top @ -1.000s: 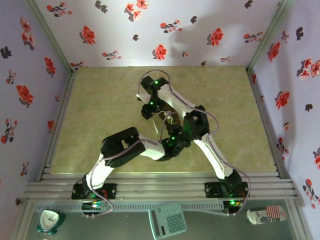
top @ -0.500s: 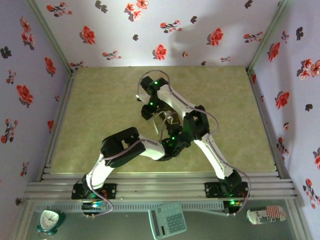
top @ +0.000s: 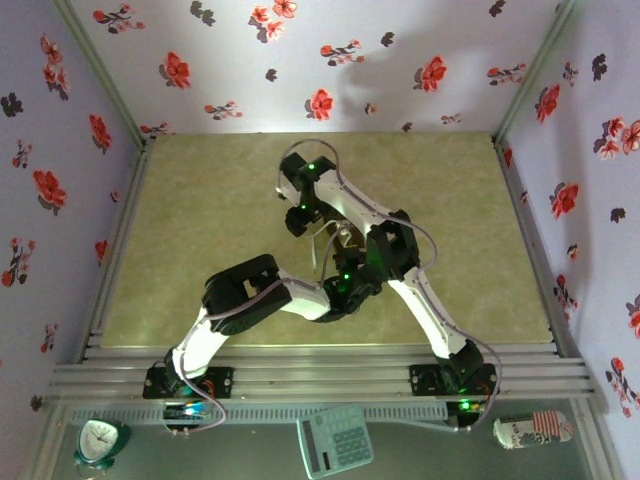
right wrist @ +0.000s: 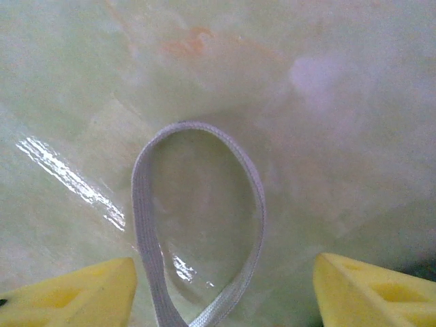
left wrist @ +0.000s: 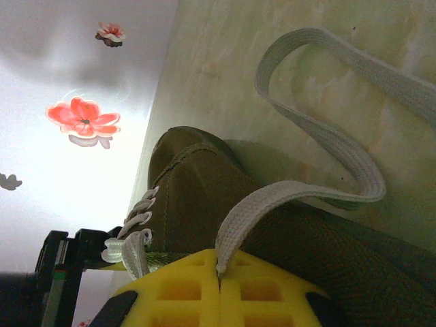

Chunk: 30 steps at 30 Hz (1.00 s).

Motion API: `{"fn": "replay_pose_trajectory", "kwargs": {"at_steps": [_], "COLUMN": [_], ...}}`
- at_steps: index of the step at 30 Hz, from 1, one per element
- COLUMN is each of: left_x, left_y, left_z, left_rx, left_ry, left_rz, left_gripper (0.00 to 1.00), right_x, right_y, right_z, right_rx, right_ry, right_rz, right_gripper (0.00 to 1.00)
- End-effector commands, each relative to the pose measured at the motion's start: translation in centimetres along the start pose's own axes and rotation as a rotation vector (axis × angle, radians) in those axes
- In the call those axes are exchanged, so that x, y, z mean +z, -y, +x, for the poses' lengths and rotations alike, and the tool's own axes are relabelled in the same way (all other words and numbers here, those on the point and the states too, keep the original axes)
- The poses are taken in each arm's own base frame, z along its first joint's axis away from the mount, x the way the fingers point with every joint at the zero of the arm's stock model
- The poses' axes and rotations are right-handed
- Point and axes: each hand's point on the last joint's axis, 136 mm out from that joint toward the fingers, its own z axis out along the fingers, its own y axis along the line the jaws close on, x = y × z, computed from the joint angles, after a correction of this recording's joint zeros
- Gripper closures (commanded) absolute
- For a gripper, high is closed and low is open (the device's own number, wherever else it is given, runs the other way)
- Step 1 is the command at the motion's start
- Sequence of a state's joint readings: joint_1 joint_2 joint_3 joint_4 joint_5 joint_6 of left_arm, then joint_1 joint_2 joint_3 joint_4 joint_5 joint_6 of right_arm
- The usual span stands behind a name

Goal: Tie the shoes

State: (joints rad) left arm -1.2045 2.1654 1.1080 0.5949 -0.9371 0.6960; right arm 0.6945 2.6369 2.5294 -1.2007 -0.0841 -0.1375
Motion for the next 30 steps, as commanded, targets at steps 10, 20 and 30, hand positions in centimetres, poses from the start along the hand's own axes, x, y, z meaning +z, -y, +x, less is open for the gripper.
{"fn": "replay_pose_trajectory", "kwargs": {"at_steps": [10,20,30], "left_x": [-1.4,-1.4,-1.2], "left_y": [8.6,8.6,8.6], "left_z": [5.6,5.6,5.8], "left_rx": [0.312,0.313,0.315], "left_ry": [-0.086,-0.087,-0.091], "left_rz": [0.195,0.194,0.193], "left_gripper": [1.00,1.00,1.00], "right_x": [4.0,5.8,6.4], "right_y": [1.8,0.2,-0.7], "right_z": [3.4,5.0,5.2], "right_rx": [-0.044,-0.095,-0.101], "right_ry": [-0.151,-0.218,-0.224], "right_rz": [0.074,0.023,-0.023], "right_gripper": [0.39,0.53,0.70]}}
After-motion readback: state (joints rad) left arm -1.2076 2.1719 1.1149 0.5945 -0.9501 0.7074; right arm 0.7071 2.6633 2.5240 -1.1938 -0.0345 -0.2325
